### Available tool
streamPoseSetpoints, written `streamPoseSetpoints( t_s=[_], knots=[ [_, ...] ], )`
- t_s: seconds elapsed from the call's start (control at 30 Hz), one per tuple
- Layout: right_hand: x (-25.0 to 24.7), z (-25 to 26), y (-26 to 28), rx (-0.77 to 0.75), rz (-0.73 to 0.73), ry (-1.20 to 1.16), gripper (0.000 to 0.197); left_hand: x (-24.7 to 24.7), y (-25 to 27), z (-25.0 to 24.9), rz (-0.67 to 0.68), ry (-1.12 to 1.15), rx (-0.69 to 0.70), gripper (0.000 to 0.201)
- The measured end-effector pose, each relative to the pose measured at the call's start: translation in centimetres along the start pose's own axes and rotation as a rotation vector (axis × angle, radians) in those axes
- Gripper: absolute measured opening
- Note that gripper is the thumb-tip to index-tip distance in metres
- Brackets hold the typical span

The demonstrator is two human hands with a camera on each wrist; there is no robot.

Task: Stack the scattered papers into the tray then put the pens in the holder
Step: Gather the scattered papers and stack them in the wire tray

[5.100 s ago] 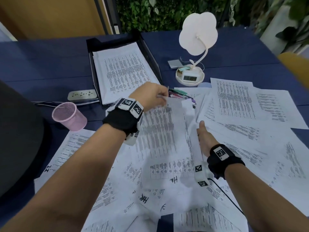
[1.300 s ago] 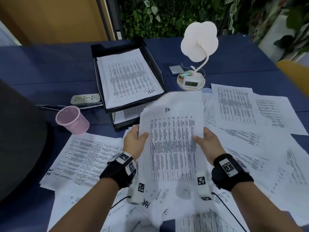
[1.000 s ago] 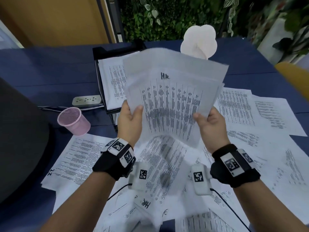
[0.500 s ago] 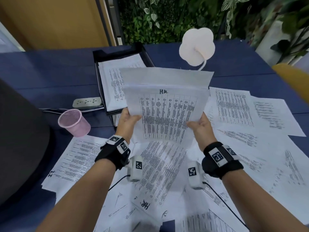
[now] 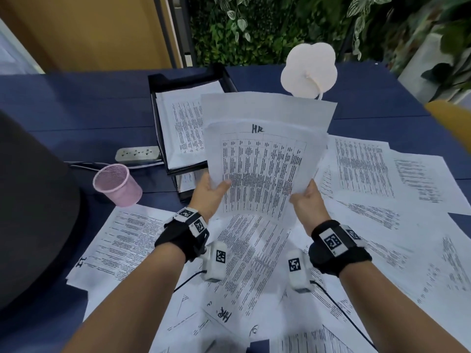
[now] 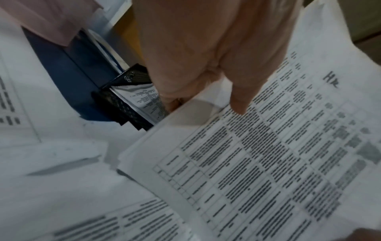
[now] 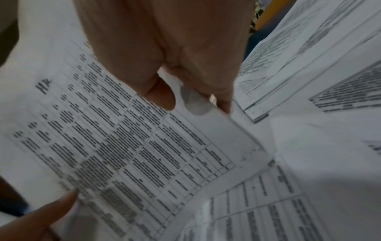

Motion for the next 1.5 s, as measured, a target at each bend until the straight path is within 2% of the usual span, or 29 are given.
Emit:
streamPoseSetpoints(
  t_s=[0.03, 0.1, 0.2, 0.3, 0.4, 0.5, 0.57, 0.63, 0.73, 0.8, 0.9, 1.0, 1.07, 1.13, 1.17, 1.27, 1.33, 1.43, 1.5],
  knots=[
    [-0.1, -0.6, -0.5, 0.045, 0.012, 0.063, 0.047, -0.1, 0.1, 0.4, 0.014, -0.035, -0.017, 0.041],
    [-0.3, -1.8, -1.4, 0.123, 0.029, 0.194, 0.035, -0.4, 0.1, 0.8, 0.017, -0.047, -0.019, 0.03],
    [-0.8, -2.7, -2.3, 0.182, 0.044, 0.282, 0.011, -1.3, -0.4, 0.8, -0.033, -0.045, 0.009, 0.031],
    [0.0, -2.0, -2.0, 0.209, 0.161, 0.215, 0.011, -2.6, -1.5, -0.2, -0.089, -0.049, 0.028, 0.034],
    [1.1, 0.9, -1.7, 0.094, 0.15, 0.129, 0.012, -4.1, -3.0, -1.6, -0.174, -0.051, 0.065, 0.065],
    [2.6, 4.1, -2.7, 0.001, 0.093, 0.106, 0.008, -6.0, -4.3, -3.5, -0.302, -0.103, 0.188, 0.057],
    [3.9, 5.8, -3.6, -0.024, 0.101, 0.095, 0.016, -7.2, -4.8, -4.7, -0.315, -0.184, 0.273, 0.062],
    [5.2, 7.3, -4.3, -0.014, 0.143, 0.087, 0.015, -8.0, -5.3, -5.4, -0.257, -0.38, 0.334, 0.058],
    [7.0, 9.1, -5.4, 0.006, 0.163, 0.071, 0.014, -8.7, -6.0, -5.8, -0.106, -0.915, 0.363, 0.053],
    [7.9, 9.7, -6.3, 0.013, 0.131, 0.059, 0.013, -9.0, -6.6, -5.4, 0.014, -1.248, 0.322, 0.058],
    [8.9, 10.1, -7.3, 0.016, 0.09, 0.019, 0.013, -9.4, -7.6, -4.5, 0.181, -1.514, 0.213, 0.058],
    [9.5, 10.2, -7.7, 0.001, 0.041, 0.094, 0.024, -9.6, -8.2, -3.5, 0.285, -1.597, 0.171, 0.055],
    [9.4, 10.5, -7.8, -0.049, -0.061, 0.193, 0.018, -9.7, -8.3, -3.2, 0.322, -1.595, 0.154, 0.072],
    [9.5, 10.8, -8.0, -0.12, -0.146, 0.193, 0.015, -9.7, -8.2, -3.1, 0.339, -1.607, 0.131, 0.09],
    [9.6, 10.9, -8.2, -0.152, -0.168, 0.183, 0.014, -9.7, -8.2, -3.1, 0.334, -1.622, 0.13, 0.092],
    [10.2, 11.2, -9.0, -0.195, -0.173, 0.213, 0.015, -9.7, -8.4, -3.3, 0.282, -1.656, 0.152, 0.081],
    [10.2, 11.7, -9.3, -0.264, -0.228, 0.437, 0.022, -9.6, -8.5, -3.3, 0.265, -1.646, 0.153, 0.073],
    [10.5, 12.0, -9.2, -0.357, -0.313, 0.894, 0.026, -9.4, -8.6, -3.1, 0.285, -1.648, 0.146, 0.069],
    [10.6, 11.8, -8.9, -0.362, -0.34, 1.053, 0.026, -9.4, -8.6, -2.9, 0.295, -1.643, 0.134, 0.067]
  ],
)
Point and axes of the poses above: each hand's wrist, its own y-axis away from the middle knuckle, its own x-axis out of the palm, z = x × y, the point moved 3 cm from there along -y, towards the middle knuckle, and after that the axes turned 15 degrees about x, right-handed, at the moved point
